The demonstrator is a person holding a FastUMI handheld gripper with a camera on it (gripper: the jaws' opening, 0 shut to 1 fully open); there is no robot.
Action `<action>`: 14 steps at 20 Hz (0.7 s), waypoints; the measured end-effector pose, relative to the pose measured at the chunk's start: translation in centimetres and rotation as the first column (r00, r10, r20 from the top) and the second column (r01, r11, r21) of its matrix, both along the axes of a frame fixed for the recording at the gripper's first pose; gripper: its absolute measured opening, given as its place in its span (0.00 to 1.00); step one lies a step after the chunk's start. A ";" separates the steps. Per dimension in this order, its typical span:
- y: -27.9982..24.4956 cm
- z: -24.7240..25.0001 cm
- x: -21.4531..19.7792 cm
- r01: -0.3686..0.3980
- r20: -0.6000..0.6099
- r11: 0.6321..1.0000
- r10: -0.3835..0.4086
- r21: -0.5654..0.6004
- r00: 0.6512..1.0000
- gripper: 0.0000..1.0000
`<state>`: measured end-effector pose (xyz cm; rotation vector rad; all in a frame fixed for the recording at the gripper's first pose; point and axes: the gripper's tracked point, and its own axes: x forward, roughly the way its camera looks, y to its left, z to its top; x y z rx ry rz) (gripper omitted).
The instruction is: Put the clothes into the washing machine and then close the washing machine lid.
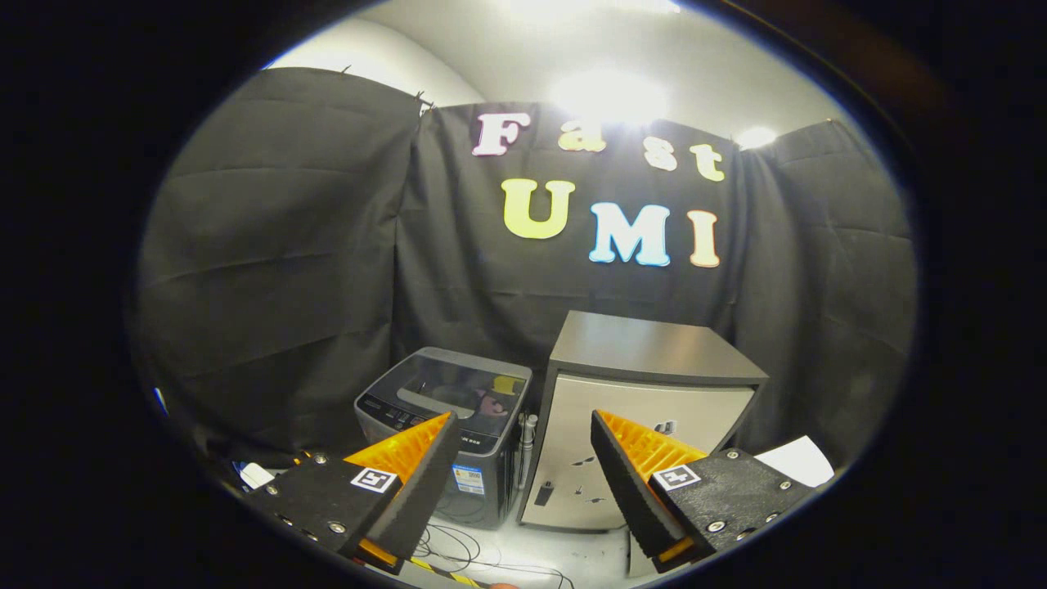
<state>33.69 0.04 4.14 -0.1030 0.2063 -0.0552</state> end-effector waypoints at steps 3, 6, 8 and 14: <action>0.3 0.6 -2.8 0.007 0.050 1.000 -0.006 -0.012 0.999 0.98; 1.1 0.9 -5.6 0.018 0.094 0.999 -0.016 -0.029 0.995 0.98; 2.1 0.2 -7.2 0.009 0.103 0.999 -0.005 -0.031 0.995 0.98; 3.8 -0.3 -10.8 -0.007 0.121 1.000 0.010 -0.023 0.993 0.98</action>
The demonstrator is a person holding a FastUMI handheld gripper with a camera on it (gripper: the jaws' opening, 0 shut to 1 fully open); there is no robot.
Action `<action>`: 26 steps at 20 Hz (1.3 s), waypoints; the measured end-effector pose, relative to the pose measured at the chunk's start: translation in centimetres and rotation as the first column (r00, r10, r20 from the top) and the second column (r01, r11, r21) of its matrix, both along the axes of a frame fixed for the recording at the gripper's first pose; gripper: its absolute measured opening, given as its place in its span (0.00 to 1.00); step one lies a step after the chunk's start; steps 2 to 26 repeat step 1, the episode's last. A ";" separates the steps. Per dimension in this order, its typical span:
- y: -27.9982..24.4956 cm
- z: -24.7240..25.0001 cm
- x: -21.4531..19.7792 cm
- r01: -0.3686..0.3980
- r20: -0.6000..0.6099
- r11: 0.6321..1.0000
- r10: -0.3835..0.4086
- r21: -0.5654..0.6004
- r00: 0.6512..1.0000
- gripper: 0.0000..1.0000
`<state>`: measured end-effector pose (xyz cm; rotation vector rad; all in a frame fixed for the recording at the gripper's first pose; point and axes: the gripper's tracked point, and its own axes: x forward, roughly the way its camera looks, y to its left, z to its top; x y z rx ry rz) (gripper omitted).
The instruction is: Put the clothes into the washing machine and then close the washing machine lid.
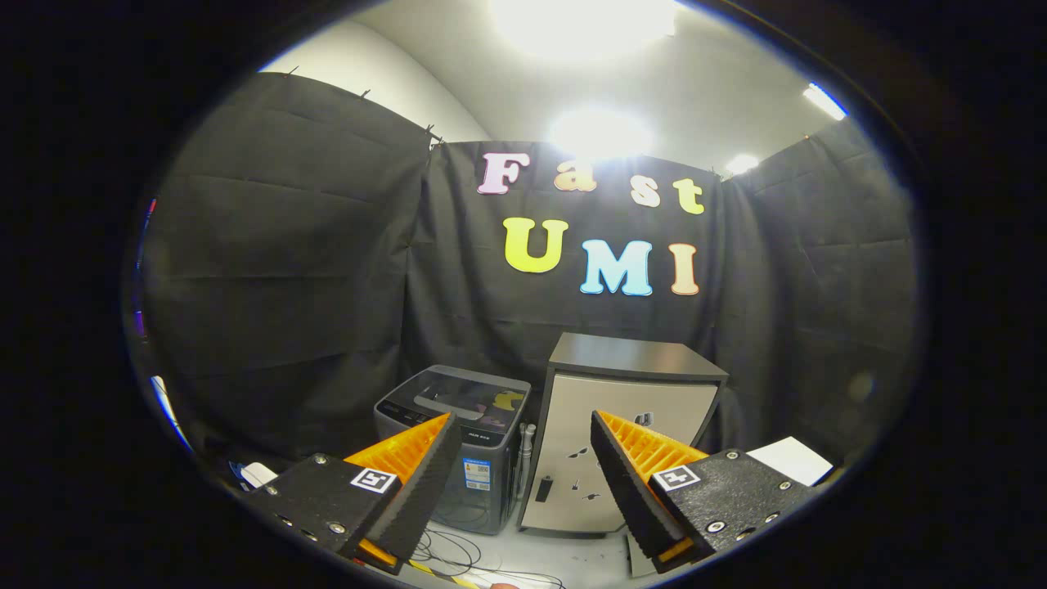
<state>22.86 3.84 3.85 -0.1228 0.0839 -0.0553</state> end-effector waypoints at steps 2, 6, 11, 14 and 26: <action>0.1 0.1 -0.3 0.001 0.006 1.000 -0.001 0.007 1.000 0.98; 0.1 0.1 -0.3 0.001 0.006 1.000 -0.001 0.007 1.000 0.98; 0.1 0.1 -0.3 0.001 0.006 1.000 -0.001 0.007 1.000 0.98; 0.1 0.1 -0.3 0.001 0.006 1.000 -0.001 0.007 1.000 0.98; 0.1 0.1 -0.3 0.001 0.006 1.000 -0.001 0.007 1.000 0.98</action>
